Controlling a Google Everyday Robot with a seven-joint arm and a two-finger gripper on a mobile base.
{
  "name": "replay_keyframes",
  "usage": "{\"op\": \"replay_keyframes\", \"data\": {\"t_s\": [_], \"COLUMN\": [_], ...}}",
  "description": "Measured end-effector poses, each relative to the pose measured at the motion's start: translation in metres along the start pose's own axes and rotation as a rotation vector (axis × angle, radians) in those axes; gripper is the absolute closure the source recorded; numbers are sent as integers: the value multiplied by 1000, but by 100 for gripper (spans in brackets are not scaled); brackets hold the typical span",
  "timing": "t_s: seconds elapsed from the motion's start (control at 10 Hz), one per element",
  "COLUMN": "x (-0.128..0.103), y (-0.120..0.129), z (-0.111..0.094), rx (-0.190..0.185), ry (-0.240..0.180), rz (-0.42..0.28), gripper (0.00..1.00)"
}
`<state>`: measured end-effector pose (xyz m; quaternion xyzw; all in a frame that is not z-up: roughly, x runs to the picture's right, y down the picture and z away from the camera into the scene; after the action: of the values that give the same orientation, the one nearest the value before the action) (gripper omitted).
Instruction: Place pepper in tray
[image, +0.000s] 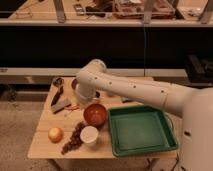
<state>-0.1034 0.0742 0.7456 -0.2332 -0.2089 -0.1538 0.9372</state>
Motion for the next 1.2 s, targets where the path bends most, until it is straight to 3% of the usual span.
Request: {"op": "replay_keyframes", "data": {"t_s": [0.4, 0.8, 1.0, 1.2], "x": [68, 140, 171, 202], "y": [65, 148, 188, 225], "z": [-31, -71, -88, -102], "rx": [-8, -13, 0, 34], "ry": [81, 157, 160, 128], "rz": [174, 393, 478, 541], "gripper": [82, 81, 66, 46]}}
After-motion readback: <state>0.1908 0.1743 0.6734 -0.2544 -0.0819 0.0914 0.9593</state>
